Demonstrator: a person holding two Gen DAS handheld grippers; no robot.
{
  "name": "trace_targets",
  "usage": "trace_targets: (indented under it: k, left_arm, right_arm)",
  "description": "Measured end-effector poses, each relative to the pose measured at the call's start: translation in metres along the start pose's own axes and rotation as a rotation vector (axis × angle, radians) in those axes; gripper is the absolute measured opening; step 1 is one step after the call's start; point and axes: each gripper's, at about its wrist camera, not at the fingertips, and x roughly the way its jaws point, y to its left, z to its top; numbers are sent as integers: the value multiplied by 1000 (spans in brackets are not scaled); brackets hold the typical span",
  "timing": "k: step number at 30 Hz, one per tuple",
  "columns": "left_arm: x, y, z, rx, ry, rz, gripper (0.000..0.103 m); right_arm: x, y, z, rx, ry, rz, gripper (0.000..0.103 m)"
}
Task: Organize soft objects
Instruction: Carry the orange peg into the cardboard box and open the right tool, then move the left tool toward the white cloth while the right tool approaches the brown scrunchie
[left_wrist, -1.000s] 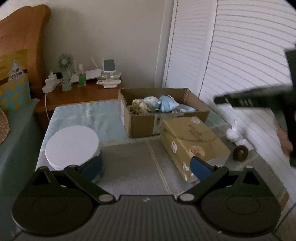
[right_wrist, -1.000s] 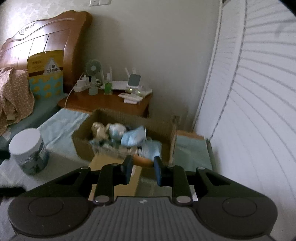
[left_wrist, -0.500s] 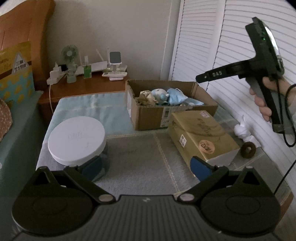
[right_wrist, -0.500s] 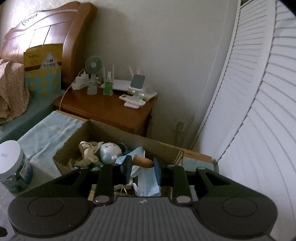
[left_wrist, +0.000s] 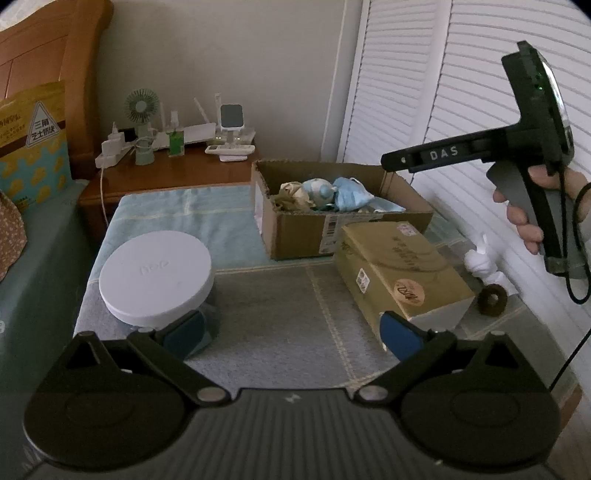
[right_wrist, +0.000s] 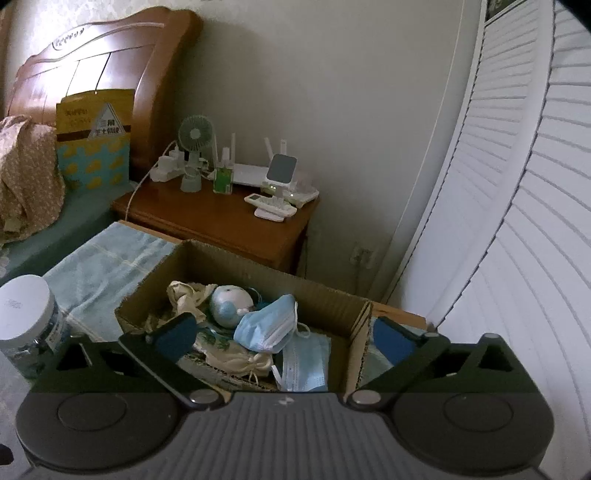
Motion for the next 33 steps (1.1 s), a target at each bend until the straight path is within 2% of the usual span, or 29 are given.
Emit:
trace_targets:
  k: [8, 15, 25, 33]
  left_arm:
    - [-10, -4, -3, 13, -12, 4, 101]
    - [-16, -5, -5, 24, -23, 10, 101]
    - [-11, -9, -8, 48, -16, 15, 102]
    - [-3, -17, -9, 69, 9, -37, 102]
  right_arm:
    - [-22, 4, -3, 5, -13, 5, 103]
    - [-45, 5, -20, 55, -17, 13, 103]
    - [-89, -1, -84, 204, 3, -60, 103]
    - [-96, -4, -139, 276, 106, -107, 103]
